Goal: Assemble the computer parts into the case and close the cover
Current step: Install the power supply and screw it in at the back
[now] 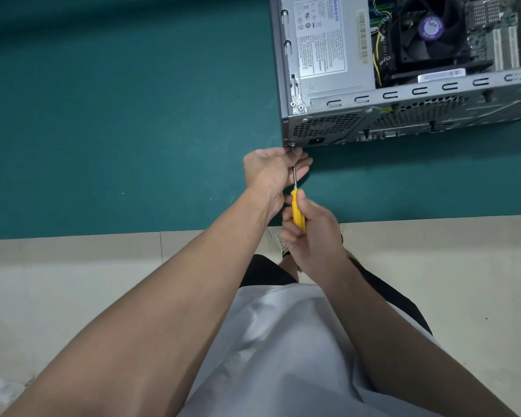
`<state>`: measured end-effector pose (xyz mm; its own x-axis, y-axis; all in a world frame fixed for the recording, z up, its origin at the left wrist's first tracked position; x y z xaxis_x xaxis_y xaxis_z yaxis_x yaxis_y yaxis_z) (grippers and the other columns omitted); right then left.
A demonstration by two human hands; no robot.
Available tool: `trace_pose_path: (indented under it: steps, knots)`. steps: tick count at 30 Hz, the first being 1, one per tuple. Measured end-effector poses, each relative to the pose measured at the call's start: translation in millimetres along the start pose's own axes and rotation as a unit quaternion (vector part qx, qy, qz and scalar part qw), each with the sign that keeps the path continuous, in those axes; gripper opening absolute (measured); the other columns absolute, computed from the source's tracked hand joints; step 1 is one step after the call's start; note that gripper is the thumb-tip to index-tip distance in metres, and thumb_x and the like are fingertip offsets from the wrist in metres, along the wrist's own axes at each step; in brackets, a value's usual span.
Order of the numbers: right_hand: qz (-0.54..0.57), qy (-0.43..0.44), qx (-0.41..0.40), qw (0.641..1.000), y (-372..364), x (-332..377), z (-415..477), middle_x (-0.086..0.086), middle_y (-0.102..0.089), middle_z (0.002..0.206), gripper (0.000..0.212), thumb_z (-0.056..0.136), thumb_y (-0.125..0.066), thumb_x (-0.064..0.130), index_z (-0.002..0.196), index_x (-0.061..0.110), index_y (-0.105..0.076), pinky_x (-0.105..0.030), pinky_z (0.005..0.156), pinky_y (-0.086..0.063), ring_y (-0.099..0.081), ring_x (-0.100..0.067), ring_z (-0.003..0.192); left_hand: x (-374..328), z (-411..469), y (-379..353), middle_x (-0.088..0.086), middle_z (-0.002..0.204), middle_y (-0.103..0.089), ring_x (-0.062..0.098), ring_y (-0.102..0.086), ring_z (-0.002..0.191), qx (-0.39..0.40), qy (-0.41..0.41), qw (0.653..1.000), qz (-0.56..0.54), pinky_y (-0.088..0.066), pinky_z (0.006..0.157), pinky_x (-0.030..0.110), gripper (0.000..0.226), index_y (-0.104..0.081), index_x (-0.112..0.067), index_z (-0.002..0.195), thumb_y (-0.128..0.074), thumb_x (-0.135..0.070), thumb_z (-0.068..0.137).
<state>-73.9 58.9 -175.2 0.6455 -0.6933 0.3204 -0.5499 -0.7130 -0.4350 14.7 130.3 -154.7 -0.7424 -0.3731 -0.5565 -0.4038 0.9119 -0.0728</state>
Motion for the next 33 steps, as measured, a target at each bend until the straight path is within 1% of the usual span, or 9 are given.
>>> trace_pose_path:
  steps: [3,5,8,12,17,20,25,30,33]
  knots:
    - [-0.468,0.257,-0.185,0.825,-0.2,24.2,-16.5,-0.001,-0.063,0.07,0.018,0.093,-0.057,0.033,0.086,0.017,-0.055,-0.025,0.057,-0.032,-0.052,-0.015,0.061,2.9,-2.8,-1.7,0.018,0.08,-0.071,0.024,-0.072,0.071,-0.004,0.004,1.0,-0.007,-0.06,0.067,0.026,0.007,-0.064,0.01,0.093,-0.064,0.006,0.087]
    - [-0.545,0.319,-0.212,0.746,-10.5,28.5,-19.4,-0.007,-0.061,0.074,0.021,0.097,-0.052,0.023,0.086,0.006,-0.057,-0.027,0.06,-0.022,-0.046,-0.021,0.066,2.3,-2.6,-3.2,0.019,0.082,-0.071,0.025,-0.073,0.073,-0.003,0.0,1.0,0.002,-0.06,0.068,0.028,0.01,-0.064,0.011,0.095,-0.065,0.005,0.087]
    - [-0.474,0.278,-0.173,0.817,-7.6,25.6,-8.3,-0.003,-0.043,0.06,0.031,0.098,-0.048,0.017,0.069,0.006,-0.044,-0.031,0.059,-0.024,-0.035,-0.021,0.058,-0.4,-1.3,-2.0,0.019,0.085,-0.071,0.026,-0.073,0.077,0.008,0.002,1.0,0.017,-0.061,0.071,0.029,0.014,-0.063,0.011,0.099,-0.065,0.004,0.088]
    - [-0.016,0.026,0.037,0.999,-6.6,3.8,2.9,-0.001,-0.036,0.057,0.029,0.1,-0.045,0.021,0.077,0.005,-0.052,-0.022,0.035,-0.02,-0.022,-0.008,0.041,-1.0,-0.9,0.8,0.016,0.081,-0.072,0.024,-0.073,0.077,0.015,0.005,1.0,0.017,-0.06,0.073,0.027,0.011,-0.063,0.009,0.096,-0.066,0.002,0.087]
    - [0.257,-0.151,0.162,0.941,-14.8,0.2,-1.2,0.0,-0.043,0.057,0.029,0.096,-0.044,0.026,0.089,0.0,-0.057,-0.013,0.031,-0.023,-0.02,-0.003,0.038,-0.6,-4.4,-2.7,0.014,0.074,-0.072,0.021,-0.073,0.068,0.011,0.002,1.0,0.006,-0.059,0.063,0.022,0.005,-0.062,0.005,0.086,-0.067,0.003,0.087]
    - [0.02,0.004,0.018,1.0,-2.7,4.7,4.3,-0.004,-0.052,0.064,0.025,0.097,-0.052,0.03,0.086,0.007,-0.057,-0.02,0.039,-0.032,-0.035,-0.008,0.041,-2.0,-4.4,-1.4,0.018,0.08,-0.07,0.025,-0.072,0.072,-0.002,-0.01,1.0,0.007,-0.06,0.069,0.027,0.009,-0.063,0.009,0.093,-0.066,0.005,0.086]
    - [-0.399,0.248,-0.173,0.866,1.1,26.0,-4.5,0.001,-0.055,0.057,0.034,0.097,-0.051,0.027,0.075,0.003,-0.06,-0.037,0.058,-0.04,-0.045,-0.016,0.053,-0.2,-4.5,-3.2,0.018,0.079,-0.07,0.025,-0.072,0.071,-0.007,-0.012,1.0,0.011,-0.061,0.07,0.028,0.002,-0.064,0.007,0.088,-0.065,0.006,0.087]
    - [-0.054,0.074,-0.002,0.996,-1.2,8.6,9.7,-0.003,-0.039,0.059,0.03,0.1,-0.048,0.024,0.077,0.005,-0.054,-0.022,0.037,-0.019,-0.024,-0.009,0.041,-0.1,-3.4,-2.6,0.017,0.084,-0.071,0.024,-0.072,0.076,0.016,-0.01,1.0,0.019,-0.06,0.073,0.026,0.006,-0.064,0.008,0.092,-0.064,0.003,0.089]
    - [0.148,-0.106,0.114,0.977,-11.0,-4.1,8.5,0.003,-0.04,0.056,0.026,0.096,-0.047,0.03,0.082,0.008,-0.052,-0.015,0.032,-0.017,-0.02,-0.003,0.037,0.3,-2.7,-0.7,0.015,0.084,-0.073,0.021,-0.073,0.076,0.015,-0.011,1.0,0.02,-0.059,0.067,0.021,0.007,-0.065,0.007,0.092,-0.066,0.001,0.088]
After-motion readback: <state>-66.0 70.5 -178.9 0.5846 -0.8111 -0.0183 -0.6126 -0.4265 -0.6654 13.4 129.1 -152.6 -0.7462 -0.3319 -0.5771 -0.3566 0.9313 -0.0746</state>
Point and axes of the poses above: each hand's wrist, its own z-axis towards the middle knuckle, its own y-axis out of the back of the hand, x = y × z, the point moved 6 cm from there along z, towards the middle knuckle
